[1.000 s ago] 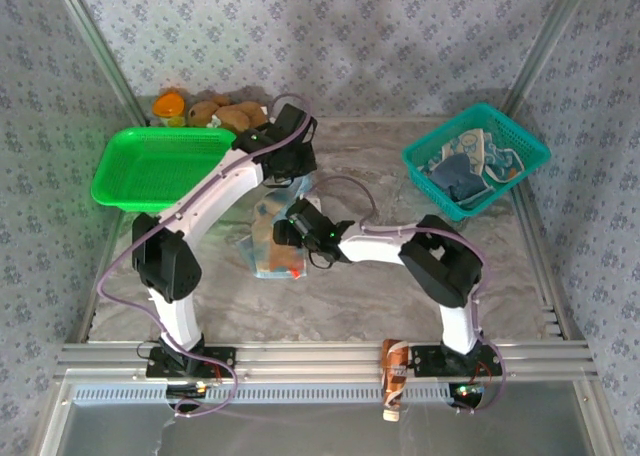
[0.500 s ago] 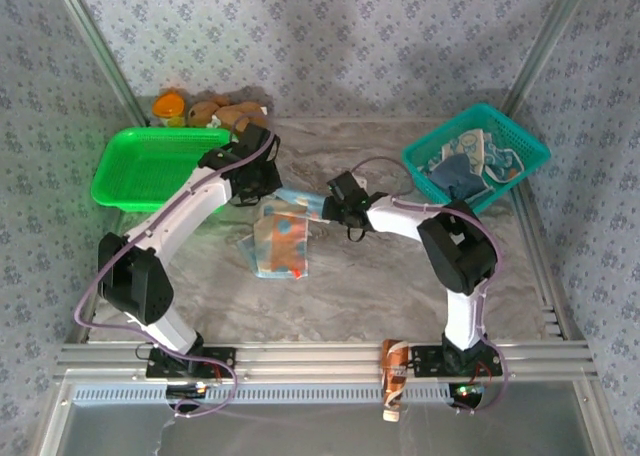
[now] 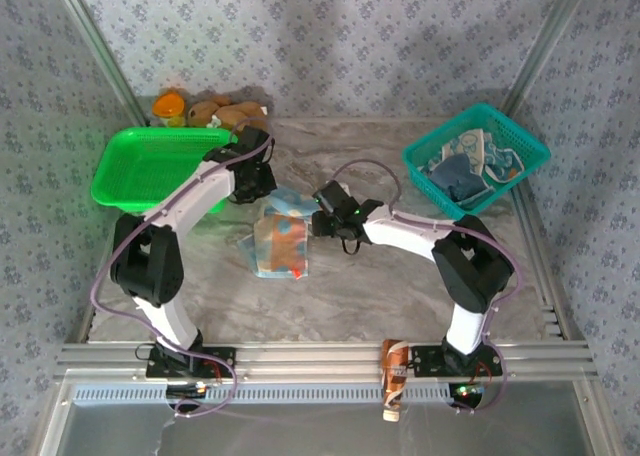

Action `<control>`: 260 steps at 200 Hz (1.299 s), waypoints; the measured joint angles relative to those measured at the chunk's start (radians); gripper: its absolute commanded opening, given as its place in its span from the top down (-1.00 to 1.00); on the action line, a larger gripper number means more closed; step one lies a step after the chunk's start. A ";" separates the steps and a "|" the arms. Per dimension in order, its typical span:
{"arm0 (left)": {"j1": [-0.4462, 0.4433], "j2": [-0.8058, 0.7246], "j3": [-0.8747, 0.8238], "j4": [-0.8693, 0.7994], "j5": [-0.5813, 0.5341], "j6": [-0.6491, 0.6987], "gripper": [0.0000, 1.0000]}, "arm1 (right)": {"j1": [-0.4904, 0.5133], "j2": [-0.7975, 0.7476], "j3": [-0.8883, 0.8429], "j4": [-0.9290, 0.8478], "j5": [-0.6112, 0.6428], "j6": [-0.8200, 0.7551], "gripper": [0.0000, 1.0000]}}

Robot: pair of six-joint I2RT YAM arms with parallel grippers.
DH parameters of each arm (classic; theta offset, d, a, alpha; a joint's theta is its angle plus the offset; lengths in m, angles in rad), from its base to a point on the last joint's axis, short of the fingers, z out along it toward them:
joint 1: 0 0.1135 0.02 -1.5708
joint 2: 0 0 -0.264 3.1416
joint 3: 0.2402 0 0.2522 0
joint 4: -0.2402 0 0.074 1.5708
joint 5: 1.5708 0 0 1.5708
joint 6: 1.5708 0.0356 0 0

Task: Fold and stack the towels

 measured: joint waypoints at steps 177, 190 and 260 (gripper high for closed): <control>0.037 0.249 0.302 0.007 0.042 0.051 1.00 | -0.046 0.314 0.294 -0.040 -0.138 -0.148 0.13; 0.037 0.249 0.302 0.006 0.041 0.051 1.00 | -0.043 0.315 0.296 -0.040 -0.138 -0.152 0.13; 0.037 0.259 0.304 0.006 0.046 0.051 1.00 | -0.021 0.328 0.329 -0.049 -0.127 -0.179 0.02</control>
